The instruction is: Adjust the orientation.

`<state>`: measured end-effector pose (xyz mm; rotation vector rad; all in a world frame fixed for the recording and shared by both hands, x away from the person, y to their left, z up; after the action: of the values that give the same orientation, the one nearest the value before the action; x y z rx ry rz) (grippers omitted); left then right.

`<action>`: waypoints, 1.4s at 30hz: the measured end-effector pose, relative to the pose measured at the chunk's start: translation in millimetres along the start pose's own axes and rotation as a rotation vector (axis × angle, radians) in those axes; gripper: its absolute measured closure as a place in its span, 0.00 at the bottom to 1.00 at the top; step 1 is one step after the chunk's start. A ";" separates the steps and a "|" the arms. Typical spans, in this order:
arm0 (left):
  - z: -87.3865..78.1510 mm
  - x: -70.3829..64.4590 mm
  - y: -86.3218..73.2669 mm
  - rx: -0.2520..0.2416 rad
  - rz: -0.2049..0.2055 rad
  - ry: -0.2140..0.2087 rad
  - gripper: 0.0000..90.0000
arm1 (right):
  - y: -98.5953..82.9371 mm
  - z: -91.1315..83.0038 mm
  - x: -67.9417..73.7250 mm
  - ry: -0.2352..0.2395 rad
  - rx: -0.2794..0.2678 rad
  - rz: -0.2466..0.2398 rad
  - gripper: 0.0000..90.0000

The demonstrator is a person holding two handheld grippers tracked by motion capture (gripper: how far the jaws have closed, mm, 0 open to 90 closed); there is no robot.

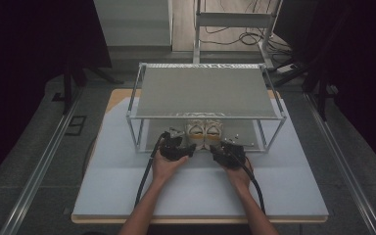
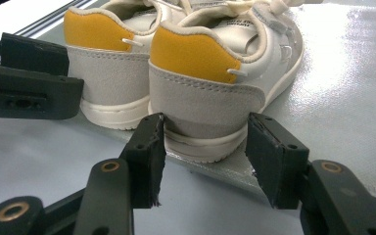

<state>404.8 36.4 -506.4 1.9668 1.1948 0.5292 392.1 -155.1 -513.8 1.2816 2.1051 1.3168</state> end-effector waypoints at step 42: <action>11.0 2.5 11.3 0.015 -0.008 0.033 0.42 | 8.3 17.1 -10.5 -0.031 0.022 -0.008 0.50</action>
<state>419.8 31.2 -504.5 1.9724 1.2299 0.5520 413.5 -153.4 -517.3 1.2935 2.1068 1.2657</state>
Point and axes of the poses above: each handheld gripper's, and its own axes: z roughly forward along the jaws, y roughly out of its top, x roughly to its left, the point moved 4 cm from there along z, roughly forward along the jaws, and after that the axes turned 7 degrees about y, right-handed, at the moved point
